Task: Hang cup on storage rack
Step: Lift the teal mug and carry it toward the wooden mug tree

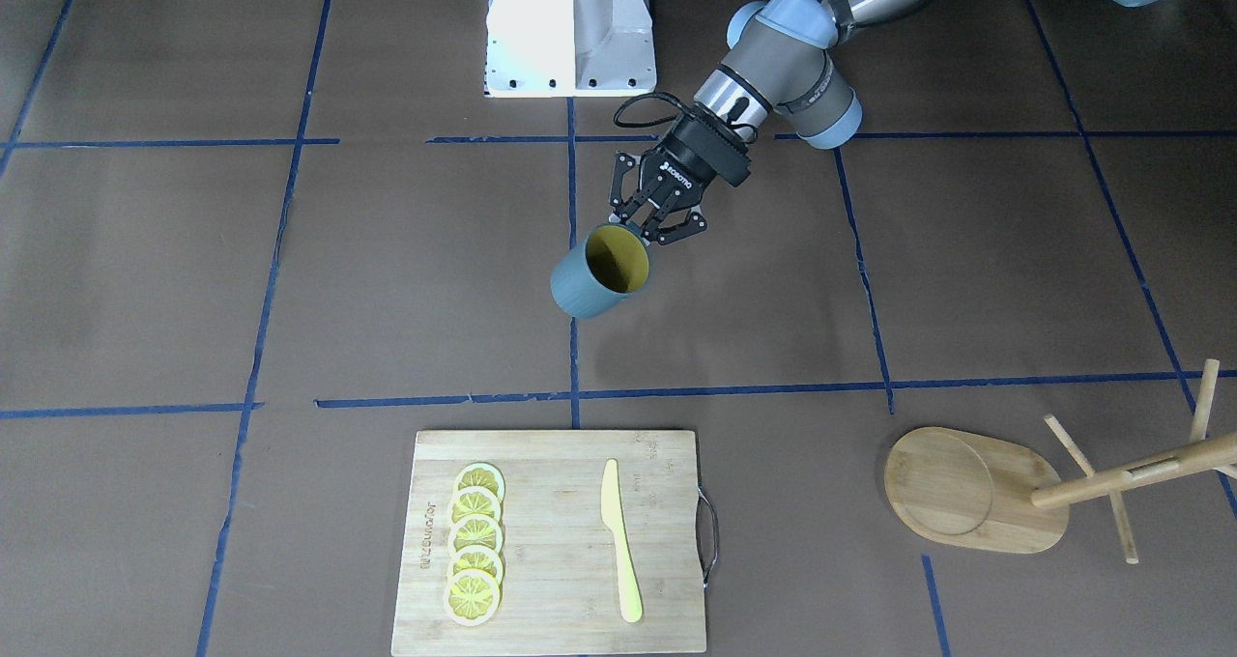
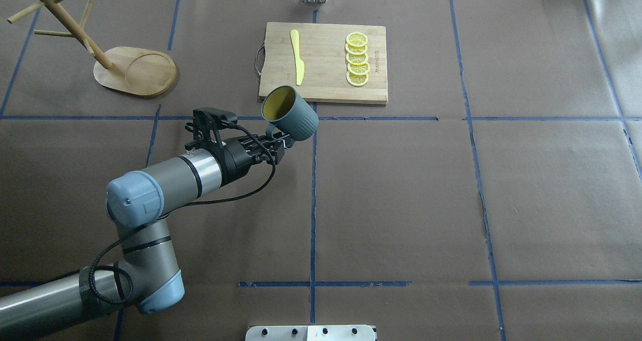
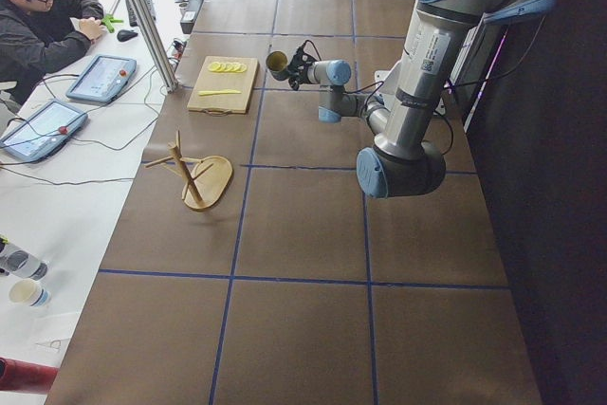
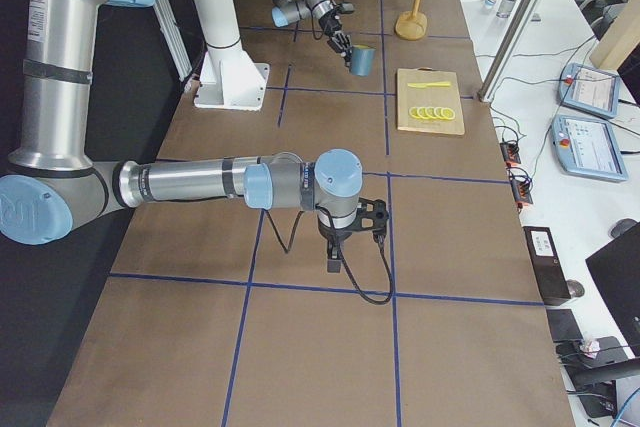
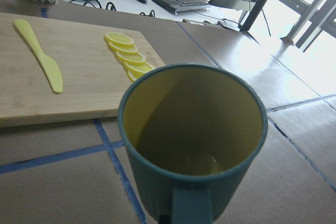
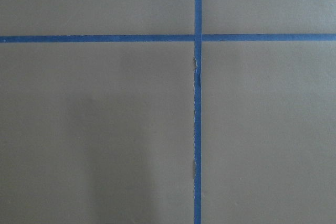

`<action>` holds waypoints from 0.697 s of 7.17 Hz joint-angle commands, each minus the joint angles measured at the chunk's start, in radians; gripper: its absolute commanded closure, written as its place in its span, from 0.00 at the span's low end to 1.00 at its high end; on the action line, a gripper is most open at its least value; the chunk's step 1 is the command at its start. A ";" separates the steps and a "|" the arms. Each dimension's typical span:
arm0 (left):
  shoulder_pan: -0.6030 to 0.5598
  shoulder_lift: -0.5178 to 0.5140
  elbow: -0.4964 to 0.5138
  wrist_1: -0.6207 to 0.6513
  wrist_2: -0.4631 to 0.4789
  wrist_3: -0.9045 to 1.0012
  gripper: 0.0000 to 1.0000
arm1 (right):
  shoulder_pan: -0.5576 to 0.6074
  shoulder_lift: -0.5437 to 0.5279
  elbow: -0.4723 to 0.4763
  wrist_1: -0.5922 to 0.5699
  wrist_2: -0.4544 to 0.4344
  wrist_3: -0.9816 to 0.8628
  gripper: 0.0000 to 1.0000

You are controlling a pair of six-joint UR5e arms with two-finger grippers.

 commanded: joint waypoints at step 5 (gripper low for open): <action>-0.311 -0.001 0.008 -0.003 -0.163 -0.907 1.00 | 0.000 0.021 -0.011 0.000 -0.009 -0.005 0.00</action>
